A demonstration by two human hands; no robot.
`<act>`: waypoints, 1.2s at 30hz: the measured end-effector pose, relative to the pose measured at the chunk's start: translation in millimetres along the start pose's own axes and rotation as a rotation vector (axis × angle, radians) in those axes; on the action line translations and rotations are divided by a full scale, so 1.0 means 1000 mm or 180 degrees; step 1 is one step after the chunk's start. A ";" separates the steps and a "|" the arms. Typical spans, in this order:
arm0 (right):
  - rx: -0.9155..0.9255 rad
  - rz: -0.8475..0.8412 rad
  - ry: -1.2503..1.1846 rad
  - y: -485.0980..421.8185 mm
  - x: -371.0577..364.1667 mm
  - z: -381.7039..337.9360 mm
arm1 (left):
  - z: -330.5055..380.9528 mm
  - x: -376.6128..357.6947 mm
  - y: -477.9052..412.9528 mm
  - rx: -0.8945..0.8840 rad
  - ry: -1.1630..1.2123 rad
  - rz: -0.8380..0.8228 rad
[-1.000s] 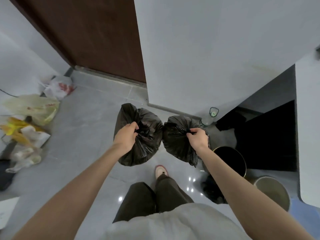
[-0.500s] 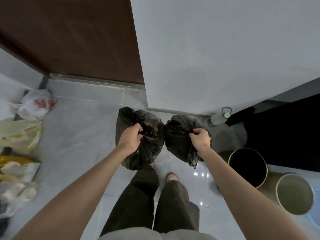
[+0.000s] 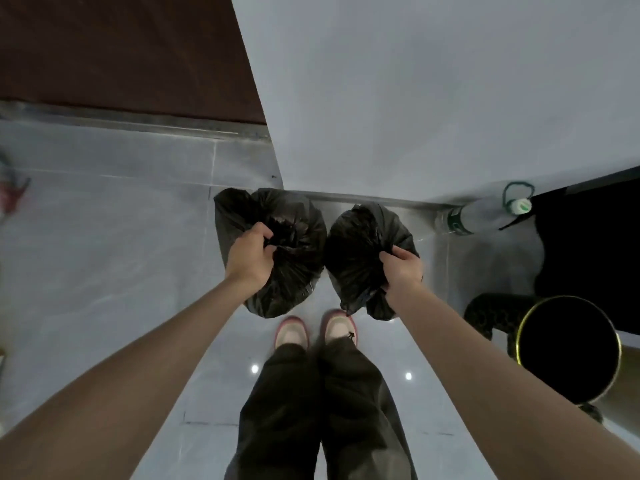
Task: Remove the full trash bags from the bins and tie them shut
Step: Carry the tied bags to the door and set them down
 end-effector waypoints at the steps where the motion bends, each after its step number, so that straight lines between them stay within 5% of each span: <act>1: -0.0072 -0.0005 -0.0092 -0.015 -0.009 0.008 | -0.006 -0.013 -0.012 0.0040 0.0078 0.0016; 14: -0.0601 -0.0299 -0.1443 -0.144 -0.100 0.064 | -0.076 -0.122 -0.125 0.0493 0.0439 0.0052; 22: -0.0103 -0.0674 -0.0459 -0.152 -0.106 0.050 | -0.096 -0.127 -0.138 0.1114 0.1102 -0.0029; 36: 0.0018 -0.1047 0.0037 0.000 -0.040 -0.011 | 0.005 -0.028 -0.029 0.0560 0.1387 -0.0507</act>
Point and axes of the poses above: each hand's wrist, its own y-axis away from the middle knuckle, its own x-axis out of the back of the hand, z = x × y, the point moved 5 cm from there along -y, towards the middle knuckle, and after that the axes turned 2 degrees about z, right-handed, at the moved point
